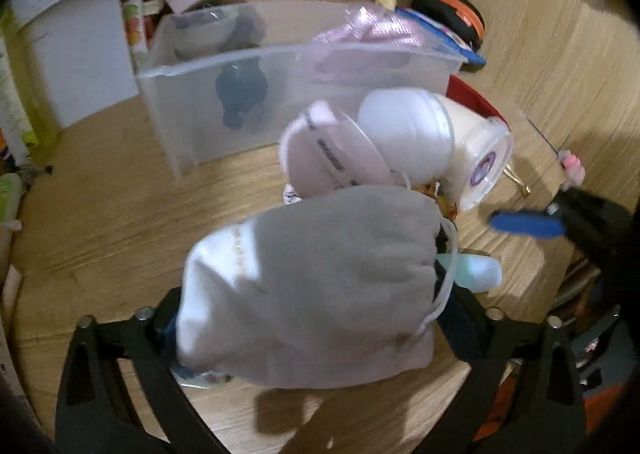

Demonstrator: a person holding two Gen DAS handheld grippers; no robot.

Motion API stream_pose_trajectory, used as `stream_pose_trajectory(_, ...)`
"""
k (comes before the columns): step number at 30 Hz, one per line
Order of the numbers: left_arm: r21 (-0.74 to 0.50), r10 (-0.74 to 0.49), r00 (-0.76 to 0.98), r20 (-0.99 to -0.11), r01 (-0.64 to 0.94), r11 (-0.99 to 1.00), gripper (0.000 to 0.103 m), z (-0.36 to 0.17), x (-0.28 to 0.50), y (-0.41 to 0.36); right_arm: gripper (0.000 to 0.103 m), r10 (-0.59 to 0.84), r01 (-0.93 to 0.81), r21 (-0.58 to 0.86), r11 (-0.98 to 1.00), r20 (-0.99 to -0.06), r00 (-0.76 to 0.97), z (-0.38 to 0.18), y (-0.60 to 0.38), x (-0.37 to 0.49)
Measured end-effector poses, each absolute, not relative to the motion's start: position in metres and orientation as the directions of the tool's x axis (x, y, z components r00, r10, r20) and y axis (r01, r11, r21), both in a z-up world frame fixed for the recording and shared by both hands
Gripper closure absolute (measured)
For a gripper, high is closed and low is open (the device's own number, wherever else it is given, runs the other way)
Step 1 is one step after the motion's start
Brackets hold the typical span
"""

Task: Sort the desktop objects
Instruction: 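Move both tools back toward the remaining clutter beside the box, then grasp the white drawstring bag with the left tool while the right tool grasps the mint-green bar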

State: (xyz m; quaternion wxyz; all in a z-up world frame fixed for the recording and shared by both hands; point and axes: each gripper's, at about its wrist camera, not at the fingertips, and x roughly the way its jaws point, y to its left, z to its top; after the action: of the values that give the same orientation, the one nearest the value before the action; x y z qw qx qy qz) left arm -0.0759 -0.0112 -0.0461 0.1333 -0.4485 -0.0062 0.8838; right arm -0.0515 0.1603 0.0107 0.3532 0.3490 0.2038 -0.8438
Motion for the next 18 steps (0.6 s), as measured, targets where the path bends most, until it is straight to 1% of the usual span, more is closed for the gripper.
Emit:
stream_pose_trajectory(1,-0.128,0.239,-0.566,-0.789,-0.229,-0.965,0.012,-0.046,-0.074,-0.012,0.044,-0.455,0.744,-0.092,-0.662,-0.740,-0.496,0.008,0.158,-0.054)
stream_pose_trajectory(3,-0.137,0.245,-0.576,-0.780,-0.225,-0.965,0.016,-0.045,-0.071,-0.014,0.048,-0.474,0.755,-0.062,-0.653,-0.745,-0.470,0.008,0.155,-0.059)
stream_pose_trajectory(5,-0.132,0.232,-0.591,-0.773,-0.207,-0.969,0.017,-0.044,-0.068,-0.016,0.056,-0.482,0.758,-0.040,-0.651,-0.750,-0.453,0.008,0.151,-0.064)
stream_pose_trajectory(7,-0.127,0.220,-0.601,-0.768,-0.193,-0.973,0.020,-0.043,-0.066,-0.018,0.072,-0.503,0.768,-0.005,-0.641,-0.753,-0.424,0.009,0.148,-0.067)
stream_pose_trajectory(9,-0.118,0.199,-0.613,-0.764,-0.171,-0.978,0.020,-0.041,-0.063,-0.023,0.080,-0.499,0.768,-0.010,-0.640,-0.755,-0.426,0.010,0.147,-0.067)
stream_pose_trajectory(18,-0.048,0.086,-0.709,-0.700,-0.074,-0.996,0.021,-0.007,-0.053,-0.052,0.080,-0.497,0.726,0.027,-0.687,-0.746,-0.443,0.016,0.174,-0.063)
